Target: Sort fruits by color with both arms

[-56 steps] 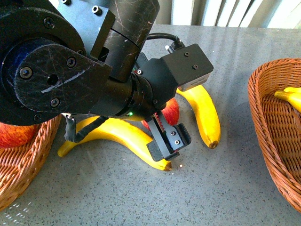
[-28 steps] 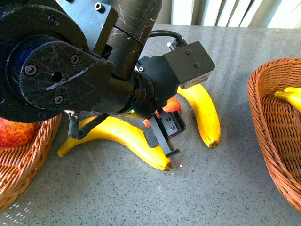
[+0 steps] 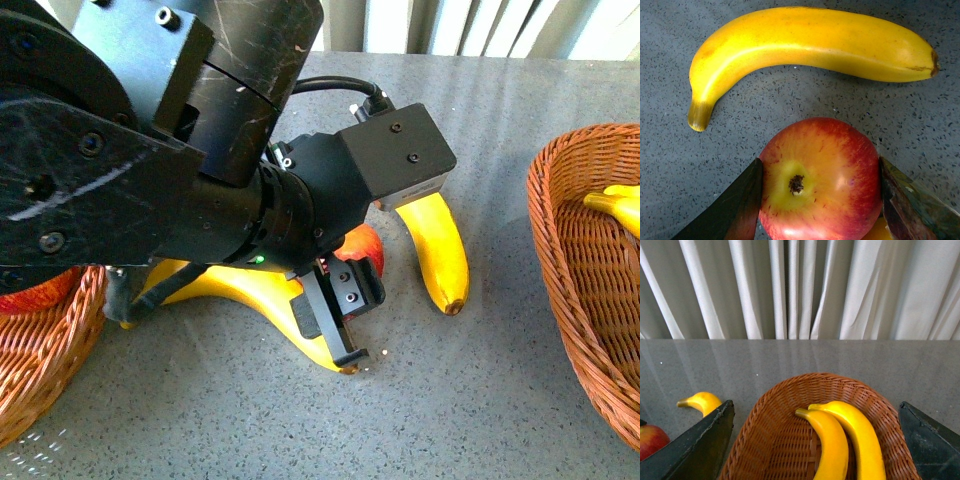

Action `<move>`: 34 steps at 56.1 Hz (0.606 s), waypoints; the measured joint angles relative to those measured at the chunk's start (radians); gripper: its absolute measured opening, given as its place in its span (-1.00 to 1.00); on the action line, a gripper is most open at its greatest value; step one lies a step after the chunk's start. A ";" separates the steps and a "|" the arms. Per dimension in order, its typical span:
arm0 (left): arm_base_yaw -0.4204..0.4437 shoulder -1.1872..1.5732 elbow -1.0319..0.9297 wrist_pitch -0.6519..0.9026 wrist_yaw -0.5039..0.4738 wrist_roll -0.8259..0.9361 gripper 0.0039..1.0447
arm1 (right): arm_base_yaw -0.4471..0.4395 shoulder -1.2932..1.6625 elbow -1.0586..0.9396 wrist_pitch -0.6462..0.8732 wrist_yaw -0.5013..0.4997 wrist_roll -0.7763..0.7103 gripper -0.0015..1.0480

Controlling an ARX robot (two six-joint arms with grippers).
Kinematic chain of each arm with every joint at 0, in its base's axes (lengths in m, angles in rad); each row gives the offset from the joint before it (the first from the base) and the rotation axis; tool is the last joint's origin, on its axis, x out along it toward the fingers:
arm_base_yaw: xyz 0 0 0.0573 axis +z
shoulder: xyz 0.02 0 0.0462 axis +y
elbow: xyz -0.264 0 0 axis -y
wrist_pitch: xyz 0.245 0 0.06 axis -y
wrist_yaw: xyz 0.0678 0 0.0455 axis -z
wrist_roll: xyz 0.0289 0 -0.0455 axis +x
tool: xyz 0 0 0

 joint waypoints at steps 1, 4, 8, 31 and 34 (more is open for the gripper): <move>0.005 -0.015 -0.005 -0.003 0.003 0.004 0.09 | 0.000 0.000 0.000 0.000 0.000 0.000 0.82; 0.015 -0.037 -0.008 -0.009 0.008 0.010 0.08 | 0.000 0.000 0.000 0.000 0.000 0.000 0.82; 0.033 -0.073 -0.008 -0.015 0.010 0.019 0.08 | 0.000 0.000 0.000 0.000 0.000 0.000 0.82; 0.252 -0.278 -0.013 -0.096 0.109 0.091 0.08 | 0.000 0.000 0.000 0.000 0.000 0.000 0.82; 0.299 -0.302 -0.019 -0.105 0.122 0.103 0.08 | 0.000 0.000 0.000 0.000 0.000 0.000 0.82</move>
